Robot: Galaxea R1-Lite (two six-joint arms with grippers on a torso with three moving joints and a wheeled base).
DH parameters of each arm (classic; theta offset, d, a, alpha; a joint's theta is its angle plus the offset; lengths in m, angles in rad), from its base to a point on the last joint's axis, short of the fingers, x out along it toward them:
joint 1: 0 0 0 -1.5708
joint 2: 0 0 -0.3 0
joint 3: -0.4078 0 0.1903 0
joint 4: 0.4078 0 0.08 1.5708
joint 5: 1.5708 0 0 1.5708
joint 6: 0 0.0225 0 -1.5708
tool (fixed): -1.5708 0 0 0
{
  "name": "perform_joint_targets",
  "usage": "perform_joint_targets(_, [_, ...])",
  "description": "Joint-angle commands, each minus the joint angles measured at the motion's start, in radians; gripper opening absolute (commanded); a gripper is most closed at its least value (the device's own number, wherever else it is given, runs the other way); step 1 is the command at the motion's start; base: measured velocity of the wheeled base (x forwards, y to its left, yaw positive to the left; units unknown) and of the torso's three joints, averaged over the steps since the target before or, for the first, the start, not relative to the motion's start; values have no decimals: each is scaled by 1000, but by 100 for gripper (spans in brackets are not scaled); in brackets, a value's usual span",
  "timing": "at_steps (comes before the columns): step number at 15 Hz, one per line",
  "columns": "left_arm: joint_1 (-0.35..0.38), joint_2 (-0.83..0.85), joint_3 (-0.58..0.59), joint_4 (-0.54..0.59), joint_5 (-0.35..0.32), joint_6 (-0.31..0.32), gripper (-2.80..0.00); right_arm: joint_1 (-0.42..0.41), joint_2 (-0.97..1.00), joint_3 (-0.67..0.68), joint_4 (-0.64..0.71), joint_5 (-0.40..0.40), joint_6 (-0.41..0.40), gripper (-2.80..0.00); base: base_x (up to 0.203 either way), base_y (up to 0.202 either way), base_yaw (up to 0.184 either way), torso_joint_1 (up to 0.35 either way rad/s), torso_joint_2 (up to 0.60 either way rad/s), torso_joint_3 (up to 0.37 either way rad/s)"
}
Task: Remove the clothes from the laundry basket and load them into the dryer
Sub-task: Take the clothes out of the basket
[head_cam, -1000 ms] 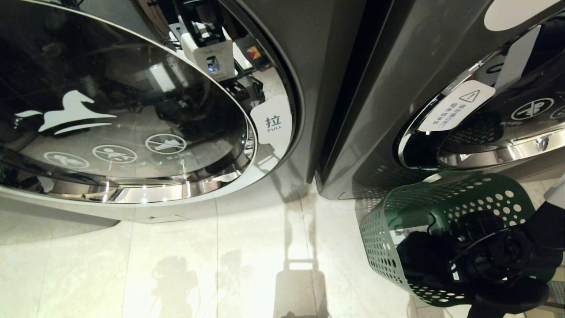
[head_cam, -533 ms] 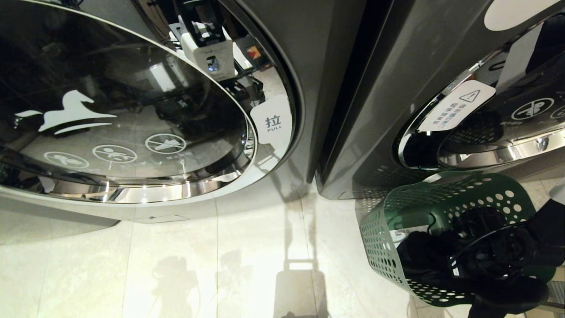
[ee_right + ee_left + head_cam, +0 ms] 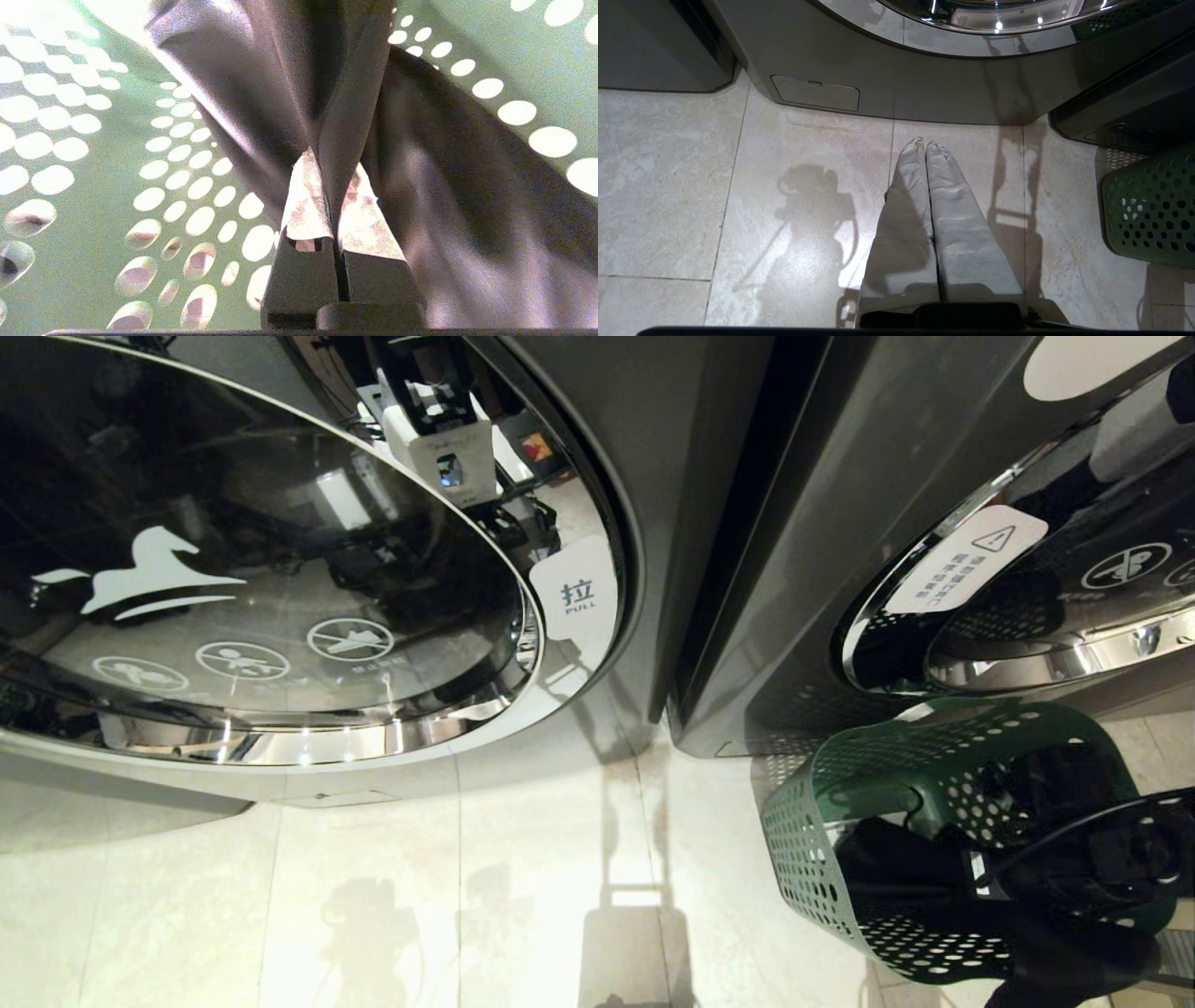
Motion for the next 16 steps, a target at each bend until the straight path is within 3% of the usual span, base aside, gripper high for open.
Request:
perform_joint_targets(1, [0,0,29,-1,1,-2,-280,5,-122,33,8,0,-1,-280,0,0,0,0,0,0])
perform_joint_targets(10, [0,0,29,-1,1,-2,-280,10,-477,153,135,5,0,-280,0,0,0,0,0,0])
perform_joint_targets(14, [0,0,29,-1,1,-2,-280,17,-716,220,139,86,0,-280,0,0,0,0,0,0])
perform_joint_targets(16, [-1,-1,29,-1,1,-2,-280,81,-845,253,141,101,-3,-280,0,0,0,0,0,0])
